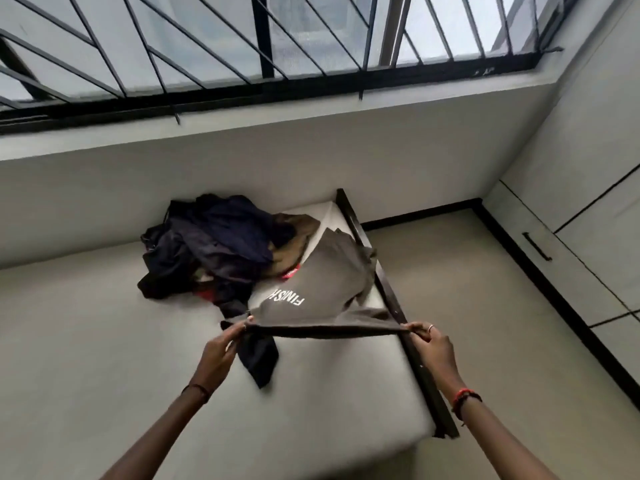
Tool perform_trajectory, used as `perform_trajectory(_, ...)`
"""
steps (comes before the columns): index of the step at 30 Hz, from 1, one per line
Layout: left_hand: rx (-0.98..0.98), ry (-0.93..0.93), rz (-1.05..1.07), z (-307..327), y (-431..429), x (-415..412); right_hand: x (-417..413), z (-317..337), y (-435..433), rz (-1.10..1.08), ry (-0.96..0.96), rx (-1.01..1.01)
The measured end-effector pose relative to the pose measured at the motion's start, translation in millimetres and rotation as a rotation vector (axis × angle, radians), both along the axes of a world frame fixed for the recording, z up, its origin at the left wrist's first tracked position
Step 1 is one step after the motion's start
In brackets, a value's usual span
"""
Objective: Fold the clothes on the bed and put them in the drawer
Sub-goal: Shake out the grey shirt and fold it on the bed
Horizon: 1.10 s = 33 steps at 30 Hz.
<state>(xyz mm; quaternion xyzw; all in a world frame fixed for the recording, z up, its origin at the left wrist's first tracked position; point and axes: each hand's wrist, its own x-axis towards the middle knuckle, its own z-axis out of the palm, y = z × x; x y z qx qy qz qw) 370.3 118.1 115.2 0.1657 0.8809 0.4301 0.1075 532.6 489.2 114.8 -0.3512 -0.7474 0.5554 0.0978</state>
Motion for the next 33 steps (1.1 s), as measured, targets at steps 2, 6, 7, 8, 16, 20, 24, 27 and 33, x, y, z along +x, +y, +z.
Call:
perform_trajectory(2, -0.06, -0.037, -0.034, -49, -28, 27, 22, -36, -19, 0.057, -0.08, -0.003)
perform_trajectory(6, -0.127, -0.109, -0.074, -134, -67, 82, 63, -118, -52, 0.115, -0.237, 0.01)
perform_trajectory(7, -0.154, -0.101, -0.111, -147, -74, 94, 73, -134, -59, 0.124, -0.274, 0.01)
perform_trajectory(8, -0.181, -0.125, -0.135, -168, -83, 108, 85, -153, -70, 0.144, -0.325, 0.0)
perform_trajectory(16, -0.31, -0.309, -0.096, -261, -120, 171, 164, -226, -119, 0.192, -0.551, -0.037)
perform_trajectory(20, -0.288, -0.484, 0.089, -276, -121, 179, 151, -226, -112, 0.326, -0.588, 0.091)
perform_trajectory(24, -0.218, -0.663, 0.365, -281, -112, 172, 103, -218, -91, 0.536, -0.57, 0.209)
perform_trajectory(27, -0.164, -0.725, 0.423, -281, -108, 167, 46, -205, -75, 0.647, -0.535, 0.296)
perform_trajectory(33, -0.101, -0.777, 0.486, -279, -104, 159, -82, -179, -66, 0.829, -0.477, 0.369)
